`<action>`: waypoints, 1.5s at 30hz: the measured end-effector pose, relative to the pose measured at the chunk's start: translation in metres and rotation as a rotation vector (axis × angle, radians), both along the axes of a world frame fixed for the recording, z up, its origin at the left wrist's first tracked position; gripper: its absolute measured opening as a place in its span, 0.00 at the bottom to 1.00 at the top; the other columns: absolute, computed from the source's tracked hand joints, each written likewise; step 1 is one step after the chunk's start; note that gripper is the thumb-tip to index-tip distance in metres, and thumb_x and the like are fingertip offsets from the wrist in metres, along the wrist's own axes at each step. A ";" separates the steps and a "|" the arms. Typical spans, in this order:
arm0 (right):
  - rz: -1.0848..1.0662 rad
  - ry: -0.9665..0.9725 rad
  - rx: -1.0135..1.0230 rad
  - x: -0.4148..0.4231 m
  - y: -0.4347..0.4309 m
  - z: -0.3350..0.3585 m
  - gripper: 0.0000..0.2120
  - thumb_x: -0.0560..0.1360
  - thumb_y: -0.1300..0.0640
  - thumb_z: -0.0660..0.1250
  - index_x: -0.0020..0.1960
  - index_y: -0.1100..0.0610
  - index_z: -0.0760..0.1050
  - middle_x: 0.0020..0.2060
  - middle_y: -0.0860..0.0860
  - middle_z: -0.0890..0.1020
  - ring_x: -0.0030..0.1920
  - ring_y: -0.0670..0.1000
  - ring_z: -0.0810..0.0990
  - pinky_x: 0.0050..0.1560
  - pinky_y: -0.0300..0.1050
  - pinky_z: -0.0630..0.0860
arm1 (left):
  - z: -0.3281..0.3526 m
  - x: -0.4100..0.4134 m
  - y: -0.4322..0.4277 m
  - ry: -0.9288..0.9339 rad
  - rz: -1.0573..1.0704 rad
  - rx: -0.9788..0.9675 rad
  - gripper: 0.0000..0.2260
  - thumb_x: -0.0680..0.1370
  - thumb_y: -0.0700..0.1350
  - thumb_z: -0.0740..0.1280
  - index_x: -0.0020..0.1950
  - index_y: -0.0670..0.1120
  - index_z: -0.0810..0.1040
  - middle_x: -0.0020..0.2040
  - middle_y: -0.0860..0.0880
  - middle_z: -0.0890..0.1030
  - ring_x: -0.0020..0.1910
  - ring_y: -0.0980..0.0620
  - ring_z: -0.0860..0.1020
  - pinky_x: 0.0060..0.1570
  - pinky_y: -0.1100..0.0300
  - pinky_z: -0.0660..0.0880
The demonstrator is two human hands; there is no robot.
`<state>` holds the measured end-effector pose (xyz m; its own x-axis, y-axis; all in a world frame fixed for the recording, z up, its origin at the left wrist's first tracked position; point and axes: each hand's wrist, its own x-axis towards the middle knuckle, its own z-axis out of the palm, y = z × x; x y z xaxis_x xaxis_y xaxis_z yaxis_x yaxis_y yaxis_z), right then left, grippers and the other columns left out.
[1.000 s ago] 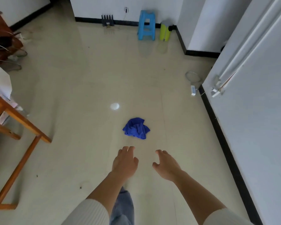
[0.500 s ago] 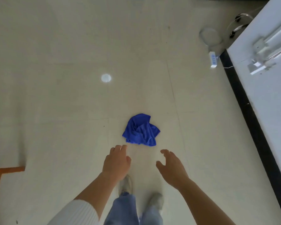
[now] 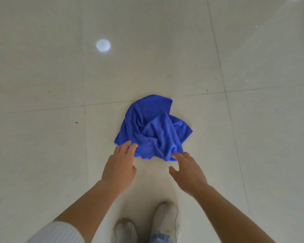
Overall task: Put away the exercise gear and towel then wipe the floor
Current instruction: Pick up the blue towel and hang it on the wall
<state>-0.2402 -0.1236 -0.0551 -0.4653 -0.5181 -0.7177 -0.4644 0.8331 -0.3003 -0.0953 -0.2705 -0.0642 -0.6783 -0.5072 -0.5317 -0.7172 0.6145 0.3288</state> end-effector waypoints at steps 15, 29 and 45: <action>-0.269 0.043 -0.229 -0.022 -0.013 0.015 0.06 0.75 0.58 0.61 0.43 0.59 0.66 0.33 0.54 0.73 0.31 0.52 0.66 0.32 0.46 0.65 | 0.007 -0.017 -0.017 0.303 0.022 -0.013 0.04 0.76 0.37 0.65 0.48 0.44 0.77 0.44 0.52 0.75 0.46 0.50 0.73 0.39 0.59 0.70; -0.703 0.115 -0.413 -0.023 0.034 0.493 0.02 0.71 0.60 0.66 0.40 0.58 0.74 0.35 0.52 0.78 0.34 0.51 0.74 0.33 0.42 0.69 | 0.474 -0.040 0.016 0.477 0.118 0.327 0.07 0.77 0.36 0.59 0.46 0.47 0.72 0.36 0.54 0.76 0.36 0.56 0.73 0.35 0.69 0.67; -1.216 0.412 -0.738 0.070 0.248 0.778 0.04 0.73 0.61 0.65 0.40 0.58 0.77 0.32 0.49 0.78 0.35 0.48 0.75 0.36 0.38 0.71 | 0.775 -0.072 0.174 0.643 -0.531 0.388 0.11 0.79 0.43 0.54 0.40 0.41 0.70 0.33 0.47 0.72 0.33 0.52 0.68 0.36 0.59 0.66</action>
